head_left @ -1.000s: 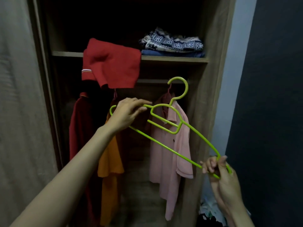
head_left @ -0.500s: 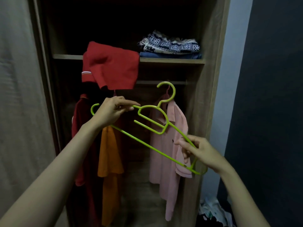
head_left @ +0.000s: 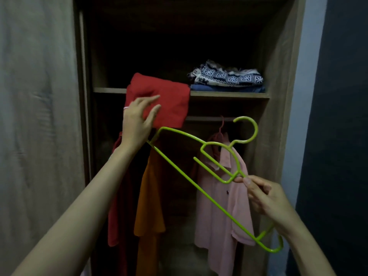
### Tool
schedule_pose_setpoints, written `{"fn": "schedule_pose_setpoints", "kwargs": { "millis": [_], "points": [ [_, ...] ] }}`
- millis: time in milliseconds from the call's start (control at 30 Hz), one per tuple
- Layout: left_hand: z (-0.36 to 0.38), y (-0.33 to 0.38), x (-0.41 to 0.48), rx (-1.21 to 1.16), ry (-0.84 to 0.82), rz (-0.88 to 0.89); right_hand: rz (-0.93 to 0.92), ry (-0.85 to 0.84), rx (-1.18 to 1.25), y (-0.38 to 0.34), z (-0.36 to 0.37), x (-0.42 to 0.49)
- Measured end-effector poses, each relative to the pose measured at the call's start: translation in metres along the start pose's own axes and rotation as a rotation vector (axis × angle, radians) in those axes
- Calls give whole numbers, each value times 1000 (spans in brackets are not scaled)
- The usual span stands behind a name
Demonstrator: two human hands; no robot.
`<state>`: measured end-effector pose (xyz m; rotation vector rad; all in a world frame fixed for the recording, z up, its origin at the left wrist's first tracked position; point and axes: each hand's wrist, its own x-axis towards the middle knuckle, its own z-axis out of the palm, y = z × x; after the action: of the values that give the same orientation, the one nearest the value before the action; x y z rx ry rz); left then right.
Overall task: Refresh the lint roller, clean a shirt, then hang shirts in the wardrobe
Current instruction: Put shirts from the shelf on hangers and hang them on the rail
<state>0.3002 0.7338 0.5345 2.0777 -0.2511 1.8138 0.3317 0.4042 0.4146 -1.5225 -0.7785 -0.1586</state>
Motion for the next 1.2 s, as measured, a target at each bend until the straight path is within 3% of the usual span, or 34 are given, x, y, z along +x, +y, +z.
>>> {"fn": "schedule_pose_setpoints", "kwargs": {
  "millis": [100, 300, 400, 567, 767, 1033, 1200],
  "points": [
    [5, -11, 31, 153, 70, -125, 1, 16, -28, -2, 1, 2],
    [22, -40, 80, 353, -198, -474, -42, 10, -53, 5, 12, 18],
    [24, -42, 93, 400, -227, -528, -46, 3, -72, 11, 15, 26],
    [29, -48, 112, 377, -257, -502, -40, -12, -112, 9, 20, 40],
    [31, -51, 118, 108, -163, -454, -27, -56, -116, -5, 20, 64],
    [28, -46, 110, 1, -99, -216, -69, -61, -156, -5, 19, 69],
    [23, -33, 93, -78, 59, -53, -100, -76, -185, -5, 9, 63]
  ]
}}
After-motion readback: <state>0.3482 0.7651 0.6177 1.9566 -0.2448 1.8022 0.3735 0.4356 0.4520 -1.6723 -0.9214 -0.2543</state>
